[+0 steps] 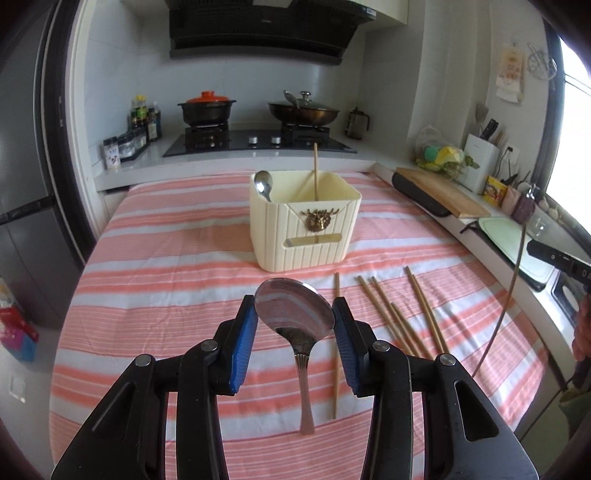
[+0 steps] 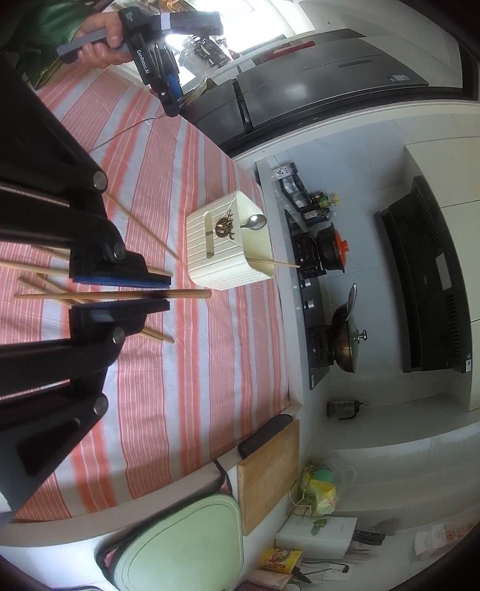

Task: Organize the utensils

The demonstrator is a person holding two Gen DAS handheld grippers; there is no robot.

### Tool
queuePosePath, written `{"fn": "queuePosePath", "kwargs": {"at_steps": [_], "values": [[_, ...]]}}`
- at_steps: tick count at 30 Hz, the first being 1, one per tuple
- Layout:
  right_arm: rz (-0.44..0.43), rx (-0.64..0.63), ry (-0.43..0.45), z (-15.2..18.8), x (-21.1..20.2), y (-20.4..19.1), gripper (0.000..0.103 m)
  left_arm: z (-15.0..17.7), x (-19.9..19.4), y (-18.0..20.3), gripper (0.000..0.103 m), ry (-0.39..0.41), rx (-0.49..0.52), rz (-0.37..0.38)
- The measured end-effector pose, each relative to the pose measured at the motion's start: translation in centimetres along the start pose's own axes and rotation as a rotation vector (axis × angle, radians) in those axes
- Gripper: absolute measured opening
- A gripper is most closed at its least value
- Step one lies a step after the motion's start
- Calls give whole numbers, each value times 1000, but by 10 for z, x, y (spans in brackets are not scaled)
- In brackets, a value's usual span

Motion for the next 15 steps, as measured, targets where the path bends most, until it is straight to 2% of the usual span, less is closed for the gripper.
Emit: {"fn": "queuePosePath", "kwargs": {"at_steps": [6,10,13,15], "values": [[3,-18,59,-10,-14,-7,5,-8,-16,-2,41,32,-21,12],[9,-46,60,-20,-15,-12,5,-12,-21,-2,41,42,-21,9],[27,-49,-41,-21,7,-5,5,-12,-21,-1,41,40,-16,4],[83,-47,-153,-16,34,7,11,-10,-19,-1,41,33,-14,6]]}}
Point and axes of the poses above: each gripper's, at about its wrist camera, not at the fingertips, and x roughly the way its jaws point, y to its right, z to its underside, the point moved 5 cm from there along x, roughly the way its jaws point, and after that the axes turned 10 degrees about -y, right-handed, at the moved point
